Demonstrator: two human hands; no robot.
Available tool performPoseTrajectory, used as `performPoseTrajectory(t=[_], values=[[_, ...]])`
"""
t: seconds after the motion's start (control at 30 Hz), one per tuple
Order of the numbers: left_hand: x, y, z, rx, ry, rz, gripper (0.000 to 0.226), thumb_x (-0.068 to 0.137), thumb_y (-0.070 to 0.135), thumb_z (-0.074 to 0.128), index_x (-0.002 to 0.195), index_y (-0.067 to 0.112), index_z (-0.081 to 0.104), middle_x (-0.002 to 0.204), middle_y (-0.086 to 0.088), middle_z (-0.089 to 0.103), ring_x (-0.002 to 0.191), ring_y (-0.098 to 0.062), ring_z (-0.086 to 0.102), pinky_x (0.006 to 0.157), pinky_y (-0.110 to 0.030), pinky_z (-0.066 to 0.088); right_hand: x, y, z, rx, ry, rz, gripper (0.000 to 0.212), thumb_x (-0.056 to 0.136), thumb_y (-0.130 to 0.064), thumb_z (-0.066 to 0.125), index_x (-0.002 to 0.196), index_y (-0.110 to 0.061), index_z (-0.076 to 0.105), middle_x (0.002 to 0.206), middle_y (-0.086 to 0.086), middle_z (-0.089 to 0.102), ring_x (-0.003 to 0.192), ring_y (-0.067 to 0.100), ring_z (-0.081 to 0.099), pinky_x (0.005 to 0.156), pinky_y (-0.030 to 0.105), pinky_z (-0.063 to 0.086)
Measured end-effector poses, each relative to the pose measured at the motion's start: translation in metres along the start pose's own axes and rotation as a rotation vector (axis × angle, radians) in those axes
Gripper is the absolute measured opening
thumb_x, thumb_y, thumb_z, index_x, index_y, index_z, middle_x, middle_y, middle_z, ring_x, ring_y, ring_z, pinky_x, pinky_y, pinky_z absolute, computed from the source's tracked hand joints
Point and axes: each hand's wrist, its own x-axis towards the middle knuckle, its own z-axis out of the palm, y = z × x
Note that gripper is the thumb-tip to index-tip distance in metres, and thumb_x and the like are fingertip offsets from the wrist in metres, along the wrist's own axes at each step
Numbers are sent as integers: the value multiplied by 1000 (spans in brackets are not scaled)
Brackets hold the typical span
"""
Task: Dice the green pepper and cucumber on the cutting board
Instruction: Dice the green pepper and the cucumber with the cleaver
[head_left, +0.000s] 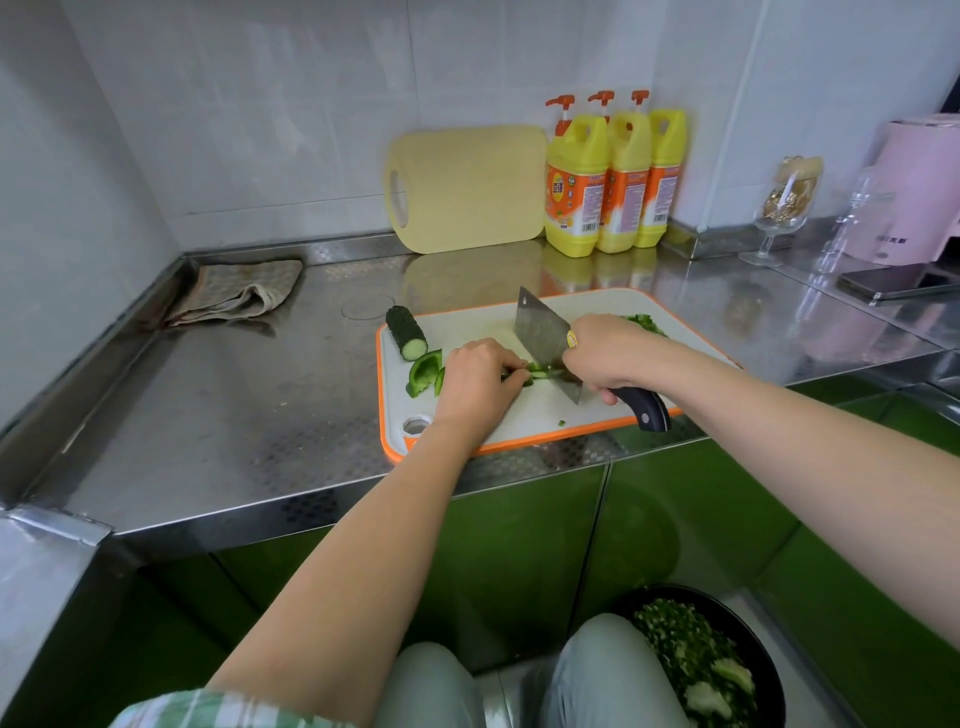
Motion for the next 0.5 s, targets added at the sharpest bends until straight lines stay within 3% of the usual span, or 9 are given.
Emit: performPoseTrajectory(t=[0.1, 0.27, 0.37, 0.5], values=[[0, 0, -1, -16, 1, -7, 11, 85, 19, 70, 89, 13, 78, 94, -2, 72, 85, -21, 62, 78, -34, 47, 4, -3, 8, 15, 18, 14, 13, 91, -2, 44, 85, 3, 55, 51, 11, 55, 45, 22, 54, 48, 23, 41], [0, 1, -2, -3, 5, -5, 12, 85, 20, 70, 90, 12, 78, 95, -3, 73, 83, -20, 63, 72, -28, 44, 14, 1, 20, 101, 130, -10, 15, 95, -9, 40, 81, -6, 45, 66, 13, 55, 46, 26, 57, 48, 24, 42], [-1, 1, -3, -19, 11, -18, 11, 84, 20, 72, 88, 12, 78, 91, -3, 74, 80, -19, 64, 71, -27, 44, 12, 7, 19, 101, 167, -35, 19, 96, -13, 36, 78, -10, 41, 64, 10, 55, 44, 22, 57, 47, 24, 39], [-3, 3, -4, -46, 21, -34, 10, 83, 19, 73, 85, 11, 78, 87, -3, 75, 76, -18, 63, 71, -26, 44, 0, 2, 4, 43, 105, -59, 17, 95, -9, 35, 83, -5, 46, 67, 14, 58, 45, 22, 55, 45, 24, 37]])
